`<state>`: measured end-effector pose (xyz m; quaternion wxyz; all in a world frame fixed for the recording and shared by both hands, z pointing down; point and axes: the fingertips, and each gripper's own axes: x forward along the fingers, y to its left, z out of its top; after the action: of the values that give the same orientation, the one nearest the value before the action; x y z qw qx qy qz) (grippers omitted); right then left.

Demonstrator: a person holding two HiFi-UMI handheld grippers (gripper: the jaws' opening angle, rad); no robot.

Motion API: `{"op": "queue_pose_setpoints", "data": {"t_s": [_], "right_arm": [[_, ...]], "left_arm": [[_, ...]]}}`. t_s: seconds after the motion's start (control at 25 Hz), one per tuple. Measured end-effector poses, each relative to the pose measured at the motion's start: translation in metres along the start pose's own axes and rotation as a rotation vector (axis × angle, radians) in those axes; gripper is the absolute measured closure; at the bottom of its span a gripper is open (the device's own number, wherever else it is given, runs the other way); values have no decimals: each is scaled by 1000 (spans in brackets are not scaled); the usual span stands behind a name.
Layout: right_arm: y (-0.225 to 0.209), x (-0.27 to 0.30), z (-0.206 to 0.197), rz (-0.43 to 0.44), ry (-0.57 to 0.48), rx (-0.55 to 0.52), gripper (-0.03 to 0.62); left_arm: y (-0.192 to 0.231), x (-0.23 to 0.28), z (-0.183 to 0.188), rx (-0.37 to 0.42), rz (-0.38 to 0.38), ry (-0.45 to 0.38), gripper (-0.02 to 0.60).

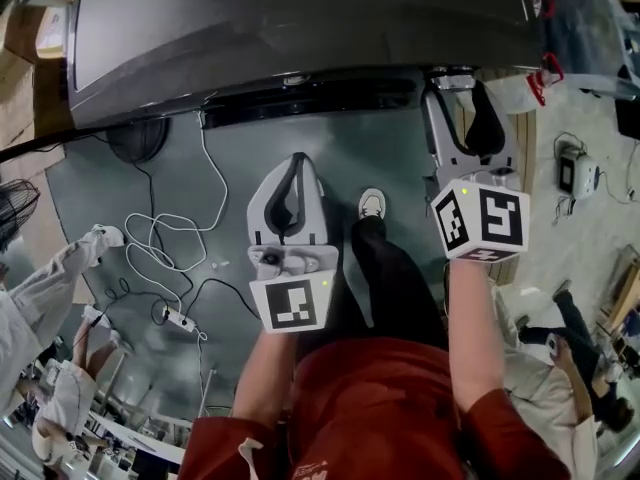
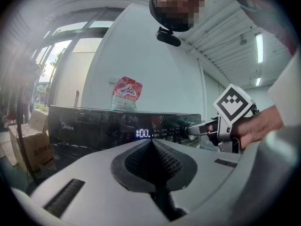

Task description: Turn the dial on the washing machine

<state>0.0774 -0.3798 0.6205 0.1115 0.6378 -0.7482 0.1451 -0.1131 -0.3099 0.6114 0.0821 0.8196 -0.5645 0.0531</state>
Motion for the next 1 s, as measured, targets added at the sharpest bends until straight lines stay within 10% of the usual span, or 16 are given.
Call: {"op": "queue_pose_setpoints", "data": {"t_s": [0.48, 1.0], "right_arm": [[-1, -1, 2, 3, -1, 25, 321], [-7, -3, 0, 97, -48, 405, 321]], "left_arm": [[0, -1, 5, 4, 6, -3, 572], [-4, -2, 11, -12, 9, -9, 572]]}}
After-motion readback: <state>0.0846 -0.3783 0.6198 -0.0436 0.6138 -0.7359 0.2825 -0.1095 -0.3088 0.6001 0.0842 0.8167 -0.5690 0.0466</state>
